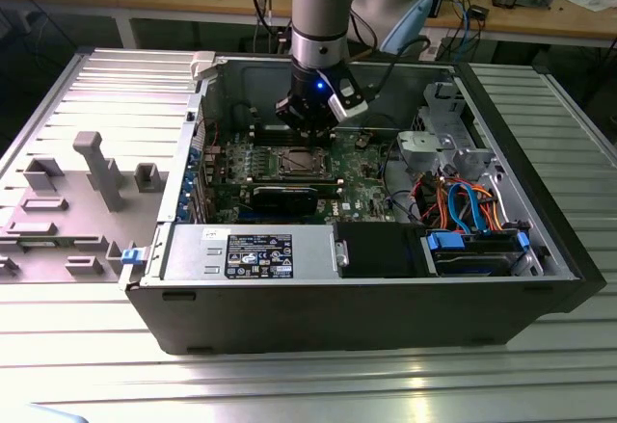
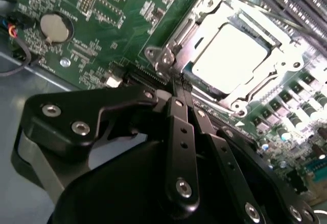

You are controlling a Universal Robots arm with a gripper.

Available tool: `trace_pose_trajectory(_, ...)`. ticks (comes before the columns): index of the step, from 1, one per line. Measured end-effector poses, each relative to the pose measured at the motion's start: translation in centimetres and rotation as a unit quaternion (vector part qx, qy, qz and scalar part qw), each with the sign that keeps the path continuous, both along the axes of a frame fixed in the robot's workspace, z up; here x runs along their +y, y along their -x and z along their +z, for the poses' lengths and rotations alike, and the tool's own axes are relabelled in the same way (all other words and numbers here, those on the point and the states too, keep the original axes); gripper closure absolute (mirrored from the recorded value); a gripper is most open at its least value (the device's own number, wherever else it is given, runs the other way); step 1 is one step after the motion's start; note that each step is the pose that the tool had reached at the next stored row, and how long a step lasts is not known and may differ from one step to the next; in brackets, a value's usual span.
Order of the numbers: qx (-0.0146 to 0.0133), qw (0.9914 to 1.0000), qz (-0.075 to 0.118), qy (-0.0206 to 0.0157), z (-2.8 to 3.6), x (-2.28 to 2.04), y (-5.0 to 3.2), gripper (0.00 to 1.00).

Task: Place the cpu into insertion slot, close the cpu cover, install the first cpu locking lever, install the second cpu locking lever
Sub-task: 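Install the first cpu locking lever, then install the second cpu locking lever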

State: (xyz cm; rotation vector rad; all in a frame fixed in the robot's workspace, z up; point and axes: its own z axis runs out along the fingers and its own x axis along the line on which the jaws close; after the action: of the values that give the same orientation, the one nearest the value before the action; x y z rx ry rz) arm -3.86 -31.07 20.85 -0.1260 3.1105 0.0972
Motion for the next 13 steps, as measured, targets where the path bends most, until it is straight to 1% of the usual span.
trace_pose_trajectory(13,0.0001,1.00000,0.000,0.0000,0.00,-0.22,0.00,0.89)
